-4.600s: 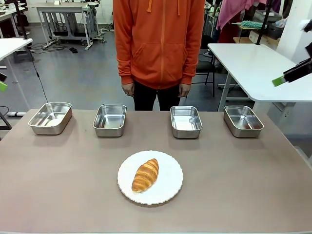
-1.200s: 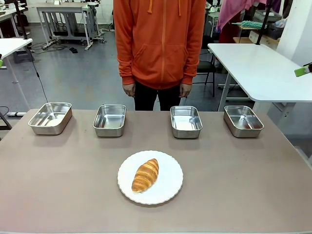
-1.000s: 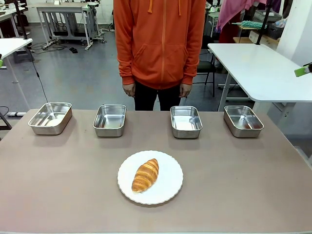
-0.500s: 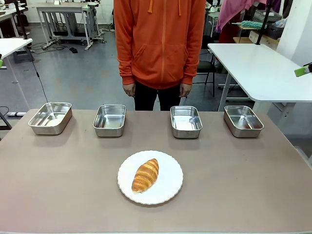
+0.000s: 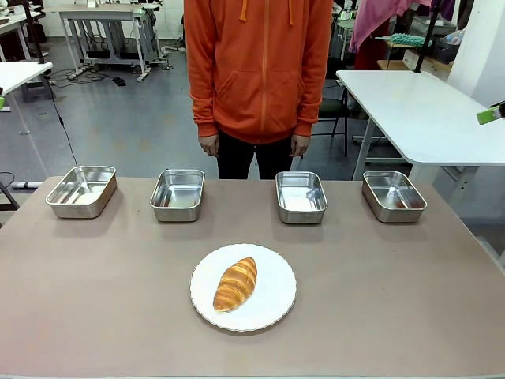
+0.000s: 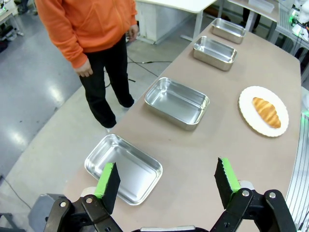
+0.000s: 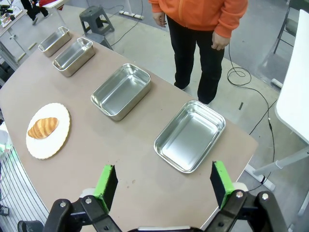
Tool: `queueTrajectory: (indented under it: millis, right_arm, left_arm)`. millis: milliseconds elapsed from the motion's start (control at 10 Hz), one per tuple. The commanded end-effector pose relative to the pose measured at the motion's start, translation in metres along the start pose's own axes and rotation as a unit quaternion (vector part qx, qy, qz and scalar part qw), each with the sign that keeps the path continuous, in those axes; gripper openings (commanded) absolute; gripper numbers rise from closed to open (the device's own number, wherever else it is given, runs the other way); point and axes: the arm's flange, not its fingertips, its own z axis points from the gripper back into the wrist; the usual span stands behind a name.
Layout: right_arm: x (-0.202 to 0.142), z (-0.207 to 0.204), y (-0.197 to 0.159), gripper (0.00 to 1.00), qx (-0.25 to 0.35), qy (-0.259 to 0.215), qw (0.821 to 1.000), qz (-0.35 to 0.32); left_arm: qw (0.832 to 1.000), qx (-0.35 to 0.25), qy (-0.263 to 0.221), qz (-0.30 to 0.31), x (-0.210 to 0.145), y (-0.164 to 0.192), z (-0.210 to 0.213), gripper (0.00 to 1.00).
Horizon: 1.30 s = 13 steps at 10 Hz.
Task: Place the bread in the container.
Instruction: Place the Butter Roll into the Airtight Container indicated by the human.
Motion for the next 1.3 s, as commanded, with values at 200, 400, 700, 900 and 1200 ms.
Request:
queueTrajectory:
  millis: [200, 400, 700, 900, 1200]
  right_arm:
    - [0.0010, -0.0005, -0.0001, 1.00, 0.004, -0.008, 1.000, 0.001]
    - [0.0010, -0.0005, -0.0001, 1.00, 0.004, -0.008, 1.000, 0.001]
    - [0.0010, -0.0005, -0.0001, 1.00, 0.004, -0.008, 1.000, 0.001]
    - [0.0010, -0.0005, -0.0001, 1.00, 0.004, -0.008, 1.000, 0.001]
    - [0.0010, -0.0005, -0.0001, 1.00, 0.004, -0.008, 1.000, 0.001]
  left_arm:
    - [1.000, 0.000, 0.002, -0.003, 0.0012, -0.0010, 0.0004, 1.00]
    - [1.000, 0.000, 0.002, -0.003, 0.0012, -0.0010, 0.0004, 1.00]
    - [1.000, 0.000, 0.002, -0.003, 0.0012, -0.0010, 0.0004, 1.00]
    - [1.000, 0.000, 0.002, -0.003, 0.0012, -0.0010, 0.0004, 1.00]
    - [1.000, 0.000, 0.002, -0.003, 0.0012, -0.0010, 0.0004, 1.00]
